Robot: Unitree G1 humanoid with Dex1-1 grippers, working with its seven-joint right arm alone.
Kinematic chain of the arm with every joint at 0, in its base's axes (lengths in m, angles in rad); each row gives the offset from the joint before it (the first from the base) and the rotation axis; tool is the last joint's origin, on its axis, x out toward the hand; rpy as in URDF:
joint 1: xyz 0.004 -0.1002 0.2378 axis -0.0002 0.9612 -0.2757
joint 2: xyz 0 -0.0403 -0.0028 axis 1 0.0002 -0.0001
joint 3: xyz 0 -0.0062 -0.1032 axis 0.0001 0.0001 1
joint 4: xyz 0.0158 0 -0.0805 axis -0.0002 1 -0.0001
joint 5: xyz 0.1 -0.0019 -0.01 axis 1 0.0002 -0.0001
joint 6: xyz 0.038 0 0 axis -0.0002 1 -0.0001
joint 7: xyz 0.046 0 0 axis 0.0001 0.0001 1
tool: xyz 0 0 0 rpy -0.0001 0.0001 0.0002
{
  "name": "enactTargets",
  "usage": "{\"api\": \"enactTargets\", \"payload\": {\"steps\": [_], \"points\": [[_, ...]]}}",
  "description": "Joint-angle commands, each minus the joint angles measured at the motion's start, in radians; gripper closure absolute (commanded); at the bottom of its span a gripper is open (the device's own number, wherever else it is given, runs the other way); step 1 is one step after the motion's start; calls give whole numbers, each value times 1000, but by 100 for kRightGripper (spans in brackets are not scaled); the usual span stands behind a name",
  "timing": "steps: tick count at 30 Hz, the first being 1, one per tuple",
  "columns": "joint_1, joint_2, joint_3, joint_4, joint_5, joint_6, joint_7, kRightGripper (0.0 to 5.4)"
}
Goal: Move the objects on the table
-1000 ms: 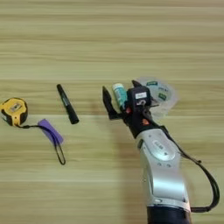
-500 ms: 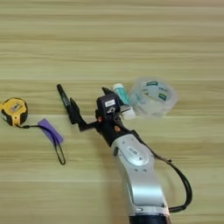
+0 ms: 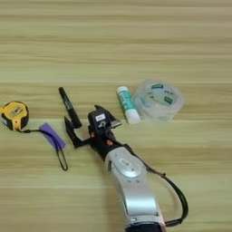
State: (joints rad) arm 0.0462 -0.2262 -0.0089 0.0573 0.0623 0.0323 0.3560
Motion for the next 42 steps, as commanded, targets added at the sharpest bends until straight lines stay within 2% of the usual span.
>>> {"api": "enactTargets", "payload": {"steps": [1, 10, 19, 40, 42], "points": [[-70, -8, -12, 8, 2, -33, -10, 2], [-84, 0, -5, 66, 7, -27, 2, 2], [-100, 6, -12, 113, 13, -39, 4, 142], [-109, 5, -14, 139, 11, -54, 0, 389], [-109, 1, -16, 136, -7, -70, -19, 408]]}}
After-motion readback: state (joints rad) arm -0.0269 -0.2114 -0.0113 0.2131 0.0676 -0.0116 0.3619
